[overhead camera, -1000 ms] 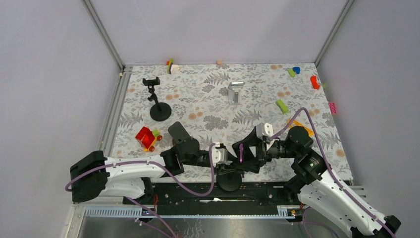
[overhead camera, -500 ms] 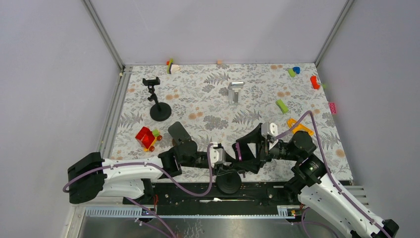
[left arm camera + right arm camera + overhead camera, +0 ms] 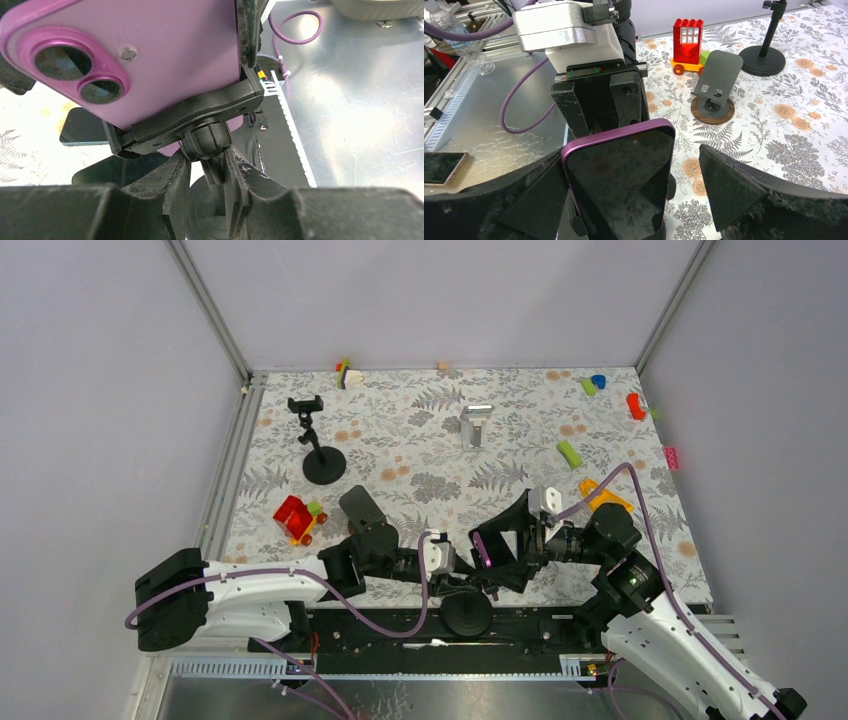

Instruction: Remove the phone from the phone stand

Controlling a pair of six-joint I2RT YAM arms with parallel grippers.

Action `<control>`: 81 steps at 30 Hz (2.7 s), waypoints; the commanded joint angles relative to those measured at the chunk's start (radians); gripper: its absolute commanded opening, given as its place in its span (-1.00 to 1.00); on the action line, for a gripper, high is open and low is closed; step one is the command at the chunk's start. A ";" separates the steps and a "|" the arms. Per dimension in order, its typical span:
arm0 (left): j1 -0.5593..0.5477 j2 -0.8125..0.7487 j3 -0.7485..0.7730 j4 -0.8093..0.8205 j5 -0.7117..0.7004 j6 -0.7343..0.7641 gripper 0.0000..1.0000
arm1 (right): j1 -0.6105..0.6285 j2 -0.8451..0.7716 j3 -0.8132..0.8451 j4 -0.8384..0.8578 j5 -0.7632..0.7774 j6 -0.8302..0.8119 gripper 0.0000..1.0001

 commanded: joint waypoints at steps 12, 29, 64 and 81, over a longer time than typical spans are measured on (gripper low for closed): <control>0.000 0.000 0.024 -0.092 0.153 0.011 -1.00 | -0.024 0.061 -0.027 0.066 -0.081 -0.026 0.99; 0.031 0.003 0.030 -0.093 0.173 0.006 -1.00 | -0.023 0.039 -0.083 0.069 -0.112 -0.008 0.89; 0.036 0.018 0.050 -0.112 0.183 0.006 -1.00 | -0.022 0.068 0.007 0.123 -0.111 0.024 0.99; 0.040 -0.014 0.046 -0.058 0.077 -0.048 -0.12 | -0.022 0.045 -0.027 0.057 -0.103 -0.051 -1.00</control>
